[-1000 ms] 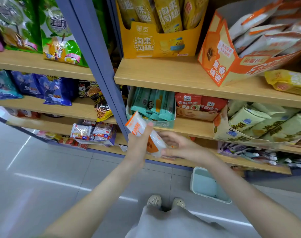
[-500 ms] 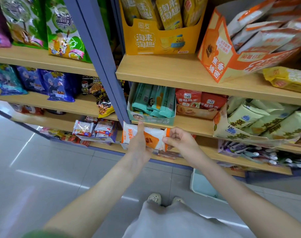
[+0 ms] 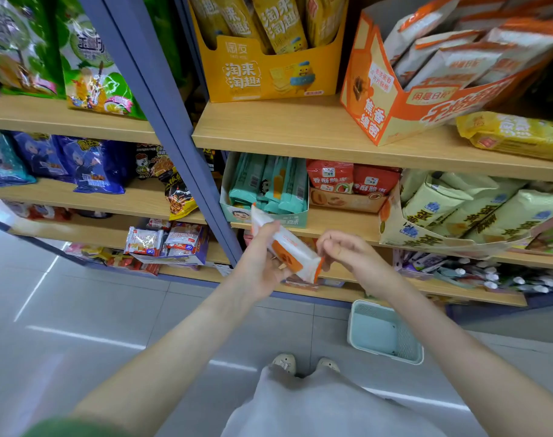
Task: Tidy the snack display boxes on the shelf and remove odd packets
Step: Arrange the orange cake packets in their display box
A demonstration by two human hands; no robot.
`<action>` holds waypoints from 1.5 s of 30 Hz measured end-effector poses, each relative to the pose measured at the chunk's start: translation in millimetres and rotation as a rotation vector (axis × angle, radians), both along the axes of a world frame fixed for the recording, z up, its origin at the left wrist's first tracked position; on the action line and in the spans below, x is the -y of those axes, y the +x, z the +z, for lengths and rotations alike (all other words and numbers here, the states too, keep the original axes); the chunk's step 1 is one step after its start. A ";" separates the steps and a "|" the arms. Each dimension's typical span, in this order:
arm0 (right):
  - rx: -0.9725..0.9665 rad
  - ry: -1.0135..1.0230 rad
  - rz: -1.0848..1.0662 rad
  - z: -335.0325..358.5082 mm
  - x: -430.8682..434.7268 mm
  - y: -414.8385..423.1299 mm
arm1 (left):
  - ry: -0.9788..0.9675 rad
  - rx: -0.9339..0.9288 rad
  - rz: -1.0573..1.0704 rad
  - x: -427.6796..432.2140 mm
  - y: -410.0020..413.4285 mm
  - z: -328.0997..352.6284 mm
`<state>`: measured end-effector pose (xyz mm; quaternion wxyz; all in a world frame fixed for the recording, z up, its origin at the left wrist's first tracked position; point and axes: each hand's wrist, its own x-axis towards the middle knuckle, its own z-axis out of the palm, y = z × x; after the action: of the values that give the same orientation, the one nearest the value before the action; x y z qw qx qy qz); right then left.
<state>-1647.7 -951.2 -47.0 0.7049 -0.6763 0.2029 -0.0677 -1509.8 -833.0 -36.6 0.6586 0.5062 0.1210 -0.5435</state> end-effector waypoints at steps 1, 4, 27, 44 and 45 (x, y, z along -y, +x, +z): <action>-0.019 0.019 0.008 1.8 2.9 0.2 | -0.048 0.022 -0.086 -1.8 -0.6 1.8; -0.099 0.014 0.001 4.4 3.9 6.7 | -0.130 0.063 -0.283 -3.6 -5.7 4.3; -0.195 0.015 0.011 14.7 0.0 4.5 | -0.069 0.473 -0.435 -6.2 -5.0 8.4; -0.117 -0.324 -0.203 58.2 -14.7 20.0 | -0.245 0.782 -0.649 3.3 5.9 48.7; -0.108 -0.324 -0.214 61.4 -11.0 18.9 | -0.251 0.851 -0.581 6.1 6.8 52.4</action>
<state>-1628.8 -940.2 14.4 0.5636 -0.7582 0.2974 -0.1377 -1503.1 -839.1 15.7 0.5273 0.6118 -0.3684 -0.4603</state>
